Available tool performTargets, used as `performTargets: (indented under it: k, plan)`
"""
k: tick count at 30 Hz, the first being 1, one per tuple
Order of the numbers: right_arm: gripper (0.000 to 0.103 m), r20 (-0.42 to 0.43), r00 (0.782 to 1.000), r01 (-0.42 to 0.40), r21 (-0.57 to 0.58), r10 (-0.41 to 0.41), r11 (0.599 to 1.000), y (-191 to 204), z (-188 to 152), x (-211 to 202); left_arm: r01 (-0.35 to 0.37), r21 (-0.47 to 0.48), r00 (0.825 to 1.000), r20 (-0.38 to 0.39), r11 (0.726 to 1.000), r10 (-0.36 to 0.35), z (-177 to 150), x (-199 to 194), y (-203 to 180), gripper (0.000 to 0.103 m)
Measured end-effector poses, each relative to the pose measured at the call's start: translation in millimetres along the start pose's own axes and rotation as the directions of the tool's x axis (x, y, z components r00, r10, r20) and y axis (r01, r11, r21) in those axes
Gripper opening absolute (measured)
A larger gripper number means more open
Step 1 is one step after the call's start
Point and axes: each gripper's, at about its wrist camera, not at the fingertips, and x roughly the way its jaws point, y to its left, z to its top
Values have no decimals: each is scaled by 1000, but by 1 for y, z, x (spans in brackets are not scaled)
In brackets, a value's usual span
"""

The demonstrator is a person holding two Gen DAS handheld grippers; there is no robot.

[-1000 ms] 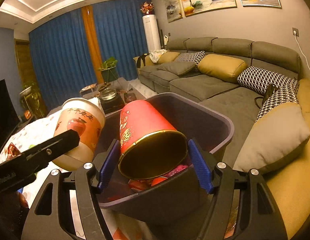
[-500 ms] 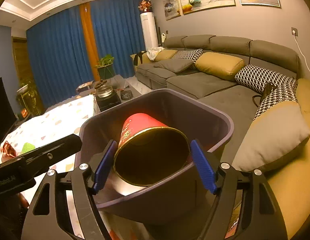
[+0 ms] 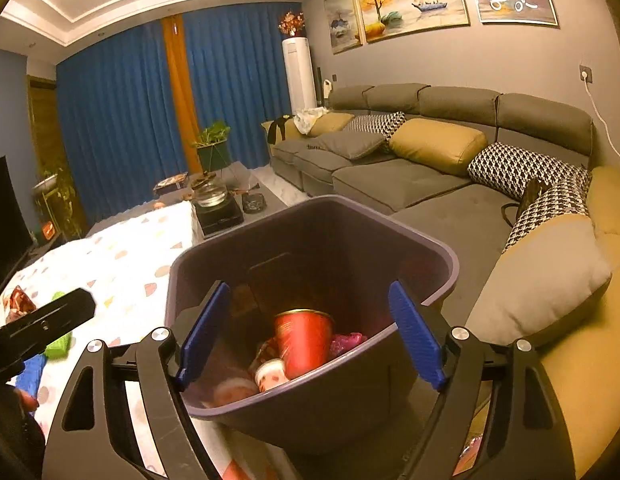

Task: Collect trash
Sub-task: 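Move both open tools back over the trash pile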

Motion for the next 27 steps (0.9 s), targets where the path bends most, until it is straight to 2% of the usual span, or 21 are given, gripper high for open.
performTargets:
  k: [3,7,11,15,23,27]
  plan:
    - [82,28,1000,1,-24,0,1000,8,-2,-12,-64,12,997,34,998,63,-3,-20,6,90]
    - [84,63,998,-14,-57,17,998,21,-8,-32,-169,24,983,78,985,167,-10,-51,22,91]
    - [84,82,995,-42,-92,50,995,37,-14,-46,-248,11,964,103,969,246,-20,-81,45,91]
    - [84,86,992,-77,-126,88,989,58,-20,-58,-344,-9,934,100,939,343,-33,-107,75,91]
    - [84,67,980,-170,-185,185,968,112,-37,-73,-422,-79,900,79,903,428,-56,-159,131,91]
    - [84,47,973,-212,-211,226,954,142,-45,-78,-440,-91,891,82,893,447,-63,-177,143,91]
